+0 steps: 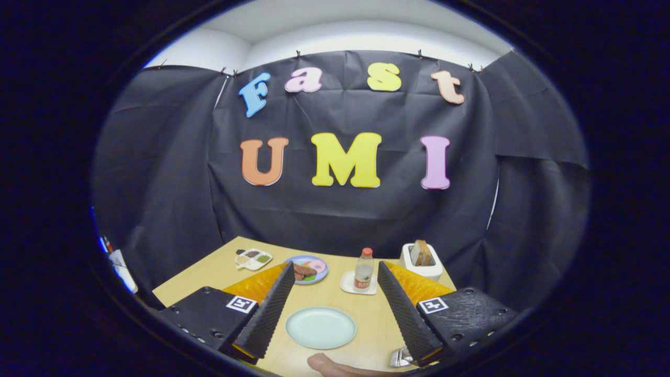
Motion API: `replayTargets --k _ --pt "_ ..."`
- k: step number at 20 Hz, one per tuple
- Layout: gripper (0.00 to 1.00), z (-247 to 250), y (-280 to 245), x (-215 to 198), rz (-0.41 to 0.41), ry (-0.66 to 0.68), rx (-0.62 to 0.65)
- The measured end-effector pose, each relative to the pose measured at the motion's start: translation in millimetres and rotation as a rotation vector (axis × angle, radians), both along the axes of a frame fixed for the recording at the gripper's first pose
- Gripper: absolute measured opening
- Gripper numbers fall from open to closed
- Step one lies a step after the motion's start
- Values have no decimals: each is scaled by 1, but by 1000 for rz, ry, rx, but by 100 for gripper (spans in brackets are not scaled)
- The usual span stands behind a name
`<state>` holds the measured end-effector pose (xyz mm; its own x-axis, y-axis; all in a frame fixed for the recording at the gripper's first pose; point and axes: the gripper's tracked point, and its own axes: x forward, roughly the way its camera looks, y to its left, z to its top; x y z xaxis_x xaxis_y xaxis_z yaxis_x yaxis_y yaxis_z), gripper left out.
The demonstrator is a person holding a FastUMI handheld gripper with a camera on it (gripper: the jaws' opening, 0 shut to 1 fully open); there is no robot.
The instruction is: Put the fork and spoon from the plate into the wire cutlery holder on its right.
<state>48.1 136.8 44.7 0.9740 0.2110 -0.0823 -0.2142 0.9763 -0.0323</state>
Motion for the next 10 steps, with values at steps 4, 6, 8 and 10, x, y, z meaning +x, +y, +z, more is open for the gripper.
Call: replayTargets --k 4,6,8,10 --pt "96 33 -5 -20 8 -121 18" --pt "96 43 -8 -34 21 -170 9" --pt "96 45 -14 -46 26 -198 -9" --pt "96 43 -24 -56 21 -203 -7"
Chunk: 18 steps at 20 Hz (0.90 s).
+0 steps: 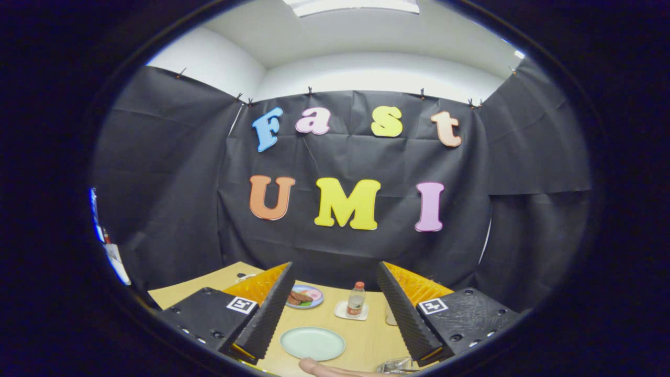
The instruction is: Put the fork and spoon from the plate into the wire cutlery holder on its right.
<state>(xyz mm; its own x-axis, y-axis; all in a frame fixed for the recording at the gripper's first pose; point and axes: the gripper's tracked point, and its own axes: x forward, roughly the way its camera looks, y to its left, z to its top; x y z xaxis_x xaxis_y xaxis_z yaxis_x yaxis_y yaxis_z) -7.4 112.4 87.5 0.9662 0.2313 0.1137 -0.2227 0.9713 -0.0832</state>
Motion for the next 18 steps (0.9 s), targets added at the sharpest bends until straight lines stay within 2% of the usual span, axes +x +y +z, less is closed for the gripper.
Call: replayTargets --k 10,18 --pt "96 -14 -75 -10 -72 9 15" --pt "96 -23 -103 -1 -132 31 21"
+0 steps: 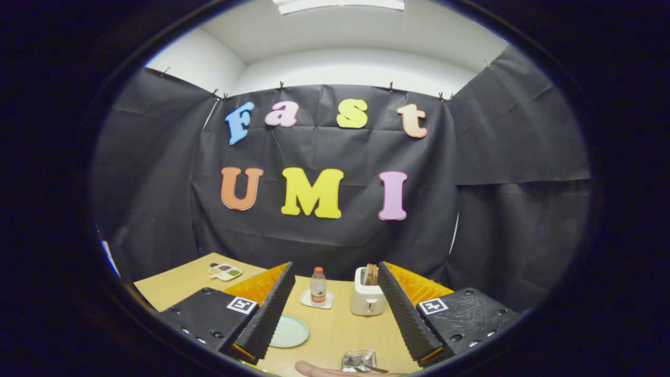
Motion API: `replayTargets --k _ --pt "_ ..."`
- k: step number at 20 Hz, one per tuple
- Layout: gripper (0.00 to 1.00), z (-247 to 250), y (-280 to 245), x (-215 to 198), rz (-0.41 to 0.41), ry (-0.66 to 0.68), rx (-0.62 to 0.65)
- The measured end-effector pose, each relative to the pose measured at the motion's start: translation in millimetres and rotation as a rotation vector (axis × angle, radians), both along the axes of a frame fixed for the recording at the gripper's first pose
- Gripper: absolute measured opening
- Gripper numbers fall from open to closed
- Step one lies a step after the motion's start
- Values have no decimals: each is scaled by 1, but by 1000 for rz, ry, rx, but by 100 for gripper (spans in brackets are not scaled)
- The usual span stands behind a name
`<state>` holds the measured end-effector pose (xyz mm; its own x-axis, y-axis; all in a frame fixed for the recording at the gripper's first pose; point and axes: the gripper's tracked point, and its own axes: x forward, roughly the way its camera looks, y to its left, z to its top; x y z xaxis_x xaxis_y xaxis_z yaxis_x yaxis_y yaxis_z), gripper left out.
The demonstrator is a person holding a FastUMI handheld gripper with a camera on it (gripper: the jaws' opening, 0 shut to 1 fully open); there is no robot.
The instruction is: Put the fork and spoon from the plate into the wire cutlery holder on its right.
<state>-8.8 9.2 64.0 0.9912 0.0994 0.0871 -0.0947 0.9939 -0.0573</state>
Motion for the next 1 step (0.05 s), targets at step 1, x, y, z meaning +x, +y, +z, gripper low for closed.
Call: replayTargets --k 1 --pt "96 0 -2 1 -5 0 -1"
